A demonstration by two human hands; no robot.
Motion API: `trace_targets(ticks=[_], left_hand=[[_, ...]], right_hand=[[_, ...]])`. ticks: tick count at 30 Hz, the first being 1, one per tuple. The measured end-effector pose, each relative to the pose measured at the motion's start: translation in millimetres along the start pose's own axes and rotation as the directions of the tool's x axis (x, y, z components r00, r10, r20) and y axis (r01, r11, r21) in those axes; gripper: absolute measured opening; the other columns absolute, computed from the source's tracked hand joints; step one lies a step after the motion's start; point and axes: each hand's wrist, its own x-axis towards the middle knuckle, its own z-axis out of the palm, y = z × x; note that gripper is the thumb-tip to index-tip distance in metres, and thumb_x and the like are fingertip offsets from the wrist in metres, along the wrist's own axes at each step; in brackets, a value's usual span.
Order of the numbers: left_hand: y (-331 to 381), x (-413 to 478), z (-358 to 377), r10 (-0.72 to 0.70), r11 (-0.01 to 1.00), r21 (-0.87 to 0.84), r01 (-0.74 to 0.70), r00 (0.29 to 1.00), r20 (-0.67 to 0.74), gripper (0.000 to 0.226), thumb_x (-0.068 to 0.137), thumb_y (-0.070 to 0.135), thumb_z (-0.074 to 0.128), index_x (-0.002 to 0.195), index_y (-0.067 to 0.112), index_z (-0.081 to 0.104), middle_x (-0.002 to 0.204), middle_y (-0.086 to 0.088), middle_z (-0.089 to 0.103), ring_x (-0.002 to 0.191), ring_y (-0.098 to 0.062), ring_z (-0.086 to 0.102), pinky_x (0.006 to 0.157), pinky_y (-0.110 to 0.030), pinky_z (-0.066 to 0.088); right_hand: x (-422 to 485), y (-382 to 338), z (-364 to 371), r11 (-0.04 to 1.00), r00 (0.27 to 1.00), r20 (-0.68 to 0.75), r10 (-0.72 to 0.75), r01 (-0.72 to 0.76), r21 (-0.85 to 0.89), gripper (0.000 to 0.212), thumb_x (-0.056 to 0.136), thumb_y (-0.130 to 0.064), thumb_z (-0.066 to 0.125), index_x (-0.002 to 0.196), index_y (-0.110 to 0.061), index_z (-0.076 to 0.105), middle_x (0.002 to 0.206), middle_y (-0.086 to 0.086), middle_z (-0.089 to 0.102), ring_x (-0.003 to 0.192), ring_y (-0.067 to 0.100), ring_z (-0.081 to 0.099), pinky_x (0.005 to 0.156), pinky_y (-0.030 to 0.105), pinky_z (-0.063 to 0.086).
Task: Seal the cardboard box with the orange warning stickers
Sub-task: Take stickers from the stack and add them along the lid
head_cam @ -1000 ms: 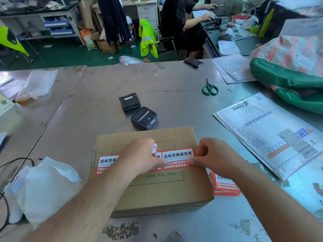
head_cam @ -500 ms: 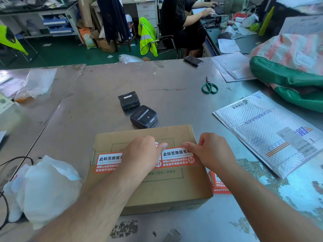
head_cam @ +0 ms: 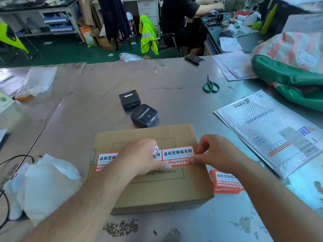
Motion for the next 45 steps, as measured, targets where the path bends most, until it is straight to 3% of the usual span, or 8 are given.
trace_targets(ticks=[5, 8, 11, 16, 20, 28, 36, 45], left_hand=[[8.3, 6.0, 10.4, -0.107, 0.994, -0.017, 0.106, 0.983, -0.146, 0.057, 0.077, 0.074, 0.054, 0.066, 0.019, 0.047, 0.069, 0.003, 0.058, 0.064, -0.018, 0.054, 0.051, -0.031, 0.031], [11.5, 8.2, 13.1, -0.142, 0.99, -0.024, 0.14, 0.971, -0.191, 0.058, 0.084, 0.072, 0.047, 0.064, 0.017, 0.05, 0.066, 0.001, 0.059, 0.064, -0.02, 0.057, 0.05, -0.03, 0.034], [11.5, 8.2, 14.3, -0.137, 0.99, -0.007, 0.138, 0.971, -0.197, 0.058, 0.083, 0.074, 0.047, 0.064, 0.018, 0.048, 0.068, 0.001, 0.058, 0.066, -0.021, 0.056, 0.049, -0.03, 0.031], [7.4, 7.4, 11.2, -0.087, 0.994, 0.058, 0.092, 0.992, -0.089, 0.068, 0.058, 0.087, 0.059, 0.069, 0.022, 0.045, 0.073, 0.006, 0.054, 0.065, -0.017, 0.05, 0.049, -0.031, 0.027], [6.4, 8.0, 10.1, -0.068, 0.995, 0.069, 0.073, 0.995, -0.07, 0.069, 0.055, 0.088, 0.06, 0.07, 0.022, 0.046, 0.075, 0.007, 0.055, 0.066, -0.017, 0.05, 0.051, -0.031, 0.029], [15.4, 12.0, 14.5, -0.172, 0.985, 0.0, 0.175, 0.966, -0.191, 0.065, 0.076, 0.08, 0.045, 0.061, 0.017, 0.047, 0.065, 0.003, 0.057, 0.064, -0.022, 0.055, 0.051, -0.031, 0.033], [17.4, 9.4, 10.7, -0.13, 0.986, 0.096, 0.137, 0.989, -0.07, 0.078, 0.051, 0.096, 0.049, 0.07, 0.02, 0.049, 0.073, 0.005, 0.058, 0.068, -0.02, 0.055, 0.051, -0.03, 0.032], [11.3, 10.1, 11.3, -0.098, 0.992, 0.065, 0.107, 0.986, -0.134, 0.056, 0.088, 0.069, 0.045, 0.066, 0.018, 0.045, 0.07, 0.002, 0.055, 0.07, -0.023, 0.054, 0.052, -0.032, 0.031]], right_hand=[[12.4, -4.6, 12.5, 0.997, 0.977, -0.196, 0.079, -0.083, -0.009, 0.046, 0.076, -0.057, 0.076, 0.07, -0.016, 0.056, 0.065, -0.001, 0.068, 0.062, 0.015, 0.066, 0.062, 0.032, 0.053], [16.1, -8.3, 13.7, 0.995, 0.97, -0.221, 0.099, -0.101, 0.003, 0.05, 0.079, -0.061, 0.072, 0.067, -0.016, 0.055, 0.063, -0.001, 0.066, 0.06, 0.014, 0.064, 0.054, 0.027, 0.046], [15.8, -6.9, 12.9, 0.996, 0.975, -0.204, 0.086, -0.09, -0.009, 0.049, 0.077, -0.06, 0.074, 0.068, -0.017, 0.054, 0.065, -0.002, 0.065, 0.063, 0.014, 0.062, 0.053, 0.027, 0.043], [8.0, -3.3, 5.6, 0.997, 0.999, -0.033, 0.016, -0.018, -0.069, 0.049, 0.063, -0.056, 0.087, 0.069, -0.021, 0.054, 0.07, -0.007, 0.061, 0.062, 0.007, 0.054, 0.052, 0.026, 0.037], [6.6, -1.2, 4.6, 0.997, 1.0, -0.022, 0.01, -0.011, -0.072, 0.049, 0.063, -0.056, 0.087, 0.069, -0.019, 0.054, 0.068, -0.007, 0.06, 0.06, 0.007, 0.051, 0.051, 0.025, 0.035], [11.9, -3.8, 20.9, 0.995, 0.96, -0.26, 0.102, -0.097, 0.032, 0.051, 0.081, -0.061, 0.07, 0.063, -0.017, 0.05, 0.062, -0.001, 0.061, 0.061, 0.013, 0.056, 0.052, 0.029, 0.039], [10.3, -2.0, 6.5, 0.997, 0.999, -0.017, 0.038, -0.039, -0.061, 0.05, 0.065, -0.056, 0.086, 0.069, -0.02, 0.052, 0.069, -0.006, 0.061, 0.061, 0.009, 0.052, 0.052, 0.026, 0.037], [15.0, 0.8, 14.1, 0.996, 0.985, -0.151, 0.088, -0.087, 0.008, 0.045, 0.083, -0.058, 0.07, 0.068, -0.018, 0.053, 0.065, -0.002, 0.065, 0.059, 0.012, 0.057, 0.053, 0.028, 0.042]])
